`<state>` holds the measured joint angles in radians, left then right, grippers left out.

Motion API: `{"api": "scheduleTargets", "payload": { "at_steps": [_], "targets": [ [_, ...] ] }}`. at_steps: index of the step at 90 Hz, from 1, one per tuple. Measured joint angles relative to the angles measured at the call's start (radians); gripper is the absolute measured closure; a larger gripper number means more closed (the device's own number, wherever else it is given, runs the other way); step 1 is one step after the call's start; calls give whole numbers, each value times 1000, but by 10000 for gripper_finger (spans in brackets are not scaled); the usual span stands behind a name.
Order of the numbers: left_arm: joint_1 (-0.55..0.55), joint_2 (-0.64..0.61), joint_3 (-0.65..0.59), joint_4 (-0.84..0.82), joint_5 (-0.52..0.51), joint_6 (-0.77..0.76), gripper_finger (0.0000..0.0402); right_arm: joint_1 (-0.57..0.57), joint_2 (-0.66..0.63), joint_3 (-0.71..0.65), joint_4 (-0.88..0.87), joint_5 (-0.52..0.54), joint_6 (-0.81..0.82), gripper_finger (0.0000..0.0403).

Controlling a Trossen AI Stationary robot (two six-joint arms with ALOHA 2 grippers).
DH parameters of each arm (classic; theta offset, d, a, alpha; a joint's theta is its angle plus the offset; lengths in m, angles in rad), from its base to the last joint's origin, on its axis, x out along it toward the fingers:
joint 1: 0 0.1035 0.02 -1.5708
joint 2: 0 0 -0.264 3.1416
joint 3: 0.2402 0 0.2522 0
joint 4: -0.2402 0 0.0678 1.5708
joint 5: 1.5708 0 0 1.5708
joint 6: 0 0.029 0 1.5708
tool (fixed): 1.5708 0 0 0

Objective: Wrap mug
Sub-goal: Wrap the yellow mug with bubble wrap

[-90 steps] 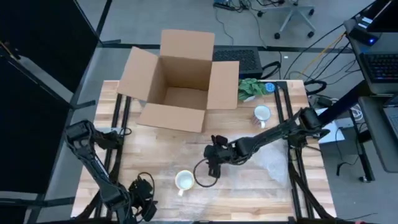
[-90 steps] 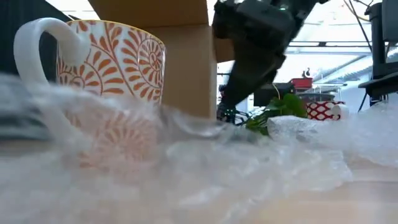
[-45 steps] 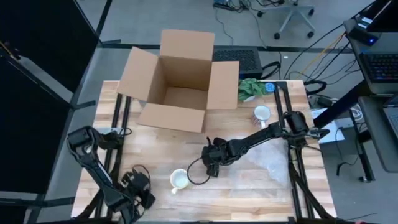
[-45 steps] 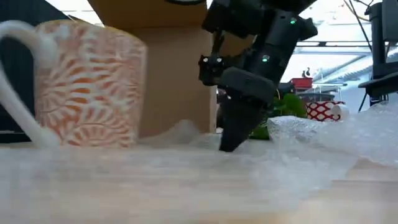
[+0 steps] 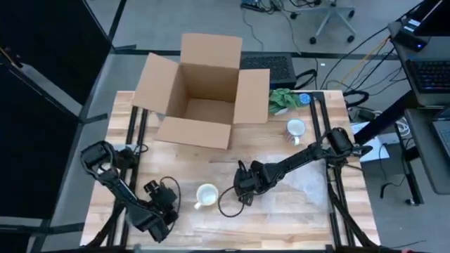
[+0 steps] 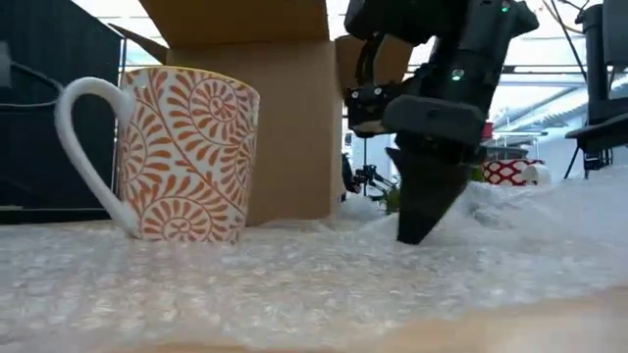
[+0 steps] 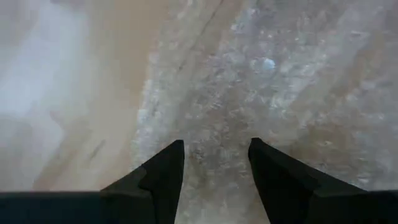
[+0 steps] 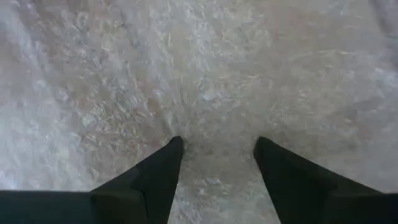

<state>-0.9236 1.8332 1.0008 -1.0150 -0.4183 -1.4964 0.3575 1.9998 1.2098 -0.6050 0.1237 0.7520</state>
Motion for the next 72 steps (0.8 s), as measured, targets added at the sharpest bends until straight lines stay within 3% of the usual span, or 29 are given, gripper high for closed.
{"api": "scheduleTargets", "payload": {
  "at_steps": [21,36,54,72],
  "targets": [
    [60,-23,54,-106,39,118,230,-11,-120,-21,-70,23,-92,200],
    [66,-124,91,-182,43,103,230,-67,-209,-10,34,100,-197,200],
    [32,-183,68,13,35,65,230,-83,-139,-13,72,75,-228,200],
    [-6,-163,-40,310,35,46,230,-44,-50,-55,60,19,-114,200]
  ]
}}
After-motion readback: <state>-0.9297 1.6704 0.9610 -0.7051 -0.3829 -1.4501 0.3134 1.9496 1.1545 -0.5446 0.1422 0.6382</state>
